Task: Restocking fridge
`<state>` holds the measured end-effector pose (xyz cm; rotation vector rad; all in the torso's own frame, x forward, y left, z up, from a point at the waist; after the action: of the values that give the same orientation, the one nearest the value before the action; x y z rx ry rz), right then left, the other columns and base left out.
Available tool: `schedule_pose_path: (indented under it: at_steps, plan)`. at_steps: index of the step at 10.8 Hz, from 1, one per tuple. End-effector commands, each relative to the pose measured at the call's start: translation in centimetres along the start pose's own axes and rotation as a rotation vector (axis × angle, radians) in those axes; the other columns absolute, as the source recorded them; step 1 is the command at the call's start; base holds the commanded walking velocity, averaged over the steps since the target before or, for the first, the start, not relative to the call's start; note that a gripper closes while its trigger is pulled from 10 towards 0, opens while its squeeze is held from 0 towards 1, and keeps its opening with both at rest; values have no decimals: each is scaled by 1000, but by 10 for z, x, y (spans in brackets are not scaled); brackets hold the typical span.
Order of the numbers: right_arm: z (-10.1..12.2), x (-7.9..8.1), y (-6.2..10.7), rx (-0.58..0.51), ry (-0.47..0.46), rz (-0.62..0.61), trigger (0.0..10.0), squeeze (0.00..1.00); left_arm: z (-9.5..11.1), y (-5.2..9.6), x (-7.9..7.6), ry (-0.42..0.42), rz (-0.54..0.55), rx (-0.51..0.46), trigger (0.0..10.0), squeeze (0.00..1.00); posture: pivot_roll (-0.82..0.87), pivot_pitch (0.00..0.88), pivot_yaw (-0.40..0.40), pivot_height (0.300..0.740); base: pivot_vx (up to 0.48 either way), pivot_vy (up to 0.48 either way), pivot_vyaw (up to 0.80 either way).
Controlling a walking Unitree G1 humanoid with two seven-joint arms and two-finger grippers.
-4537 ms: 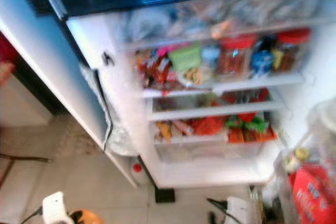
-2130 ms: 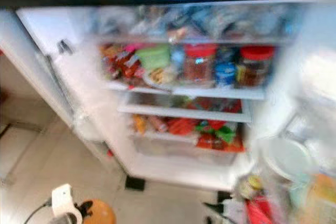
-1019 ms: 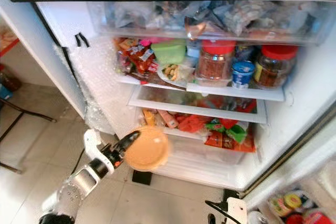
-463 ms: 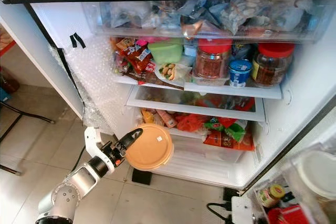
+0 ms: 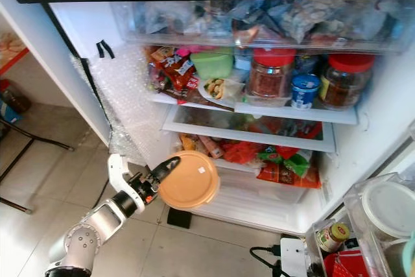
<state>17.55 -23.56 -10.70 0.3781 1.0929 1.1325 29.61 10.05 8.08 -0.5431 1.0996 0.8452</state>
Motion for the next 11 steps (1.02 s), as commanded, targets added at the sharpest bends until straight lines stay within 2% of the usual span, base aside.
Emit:
schedule_pose_path:
  at_steps: [1, 3, 5, 6, 7, 11]
  plan:
    - [-18, -11, 0, 64, -3, -59, 10000, 0, 5, 1, -6, 0, -22, -9, 10000, 0, -12, 91, 96, 740, 0, 0, 0]
    - [-16, -11, 0, 61, -5, -51, 10000, 0, 3, 2, -8, 102, -68, -13, 10000, 0, -8, 91, 93, 740, 0, 0, 0]
    - [-15, -11, -1, 58, -13, -42, 10000, 0, 4, 2, -2, 83, -55, -19, 10000, 0, -11, 88, 92, 740, 0, 0, 0]
    - [-15, -11, -1, 57, -15, -35, 10000, 0, 8, 1, 7, -15, 5, -31, 10000, 0, -10, 86, 87, 740, 0, 0, 0]
    - [-14, -11, -1, 55, -20, -28, 10000, 0, 9, 1, 9, -76, 23, -20, 10000, 0, -8, 85, 86, 740, 0, 0, 0]
    - [-13, -8, -1, 48, -30, 2, 10000, 0, 5, -1, 11, -117, 28, 10, 10000, 0, -10, 81, 88, 740, 0, 0, 0]
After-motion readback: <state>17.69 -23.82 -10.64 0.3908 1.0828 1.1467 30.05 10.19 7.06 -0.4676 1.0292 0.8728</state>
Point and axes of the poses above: a point about 5 cm out from each wrist's last joint towards the gripper, its own y axis pointing back from the gripper into the wrist, its own z axis along the axis of the wrist's last joint, x = y × z, the point moved 3 cm from there along -y, pointing out of the wrist towards the gripper, and after that the axes turned 14 degrees about y, right-handed, at the moved point
